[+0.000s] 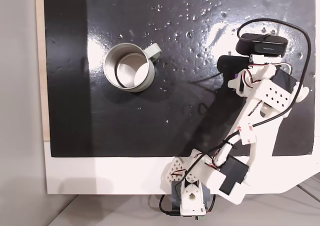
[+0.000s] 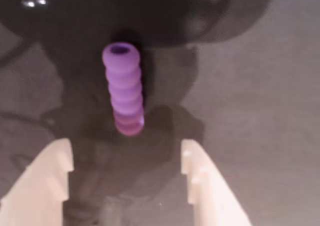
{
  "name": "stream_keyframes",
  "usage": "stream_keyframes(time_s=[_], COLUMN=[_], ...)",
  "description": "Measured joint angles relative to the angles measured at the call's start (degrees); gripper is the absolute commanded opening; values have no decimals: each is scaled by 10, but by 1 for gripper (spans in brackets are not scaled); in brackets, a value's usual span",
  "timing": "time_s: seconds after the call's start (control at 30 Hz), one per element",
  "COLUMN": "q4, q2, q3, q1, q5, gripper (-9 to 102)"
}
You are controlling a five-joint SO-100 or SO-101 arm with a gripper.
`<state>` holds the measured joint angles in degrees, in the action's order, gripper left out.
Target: Grasp a pengrip and put it in the cup.
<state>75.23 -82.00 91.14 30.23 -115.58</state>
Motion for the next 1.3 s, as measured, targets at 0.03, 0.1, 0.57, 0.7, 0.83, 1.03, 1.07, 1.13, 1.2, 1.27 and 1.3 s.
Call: stream_keyframes(time_s=[0.03, 0.1, 0.57, 0.7, 0.83, 1.03, 1.07, 1.13, 1.2, 1.27, 1.3], q4=[-4, -12, -62, -69, -60, 108, 142, 209, 258, 277, 280], q2=[8, 22, 76, 78, 79, 80, 80, 80, 77, 64, 59], q3=[0, 0, -4, -8, -25, -192, -226, -289, -338, -351, -352], q1=[0, -3, -13, -16, -19, -77, -89, -112, -135, -159, -171], q5=[5, 11, 39, 43, 69, 177, 198, 236, 273, 314, 333], gripper=[27, 27, 2, 0, 0, 0, 0, 0, 0, 0, 0])
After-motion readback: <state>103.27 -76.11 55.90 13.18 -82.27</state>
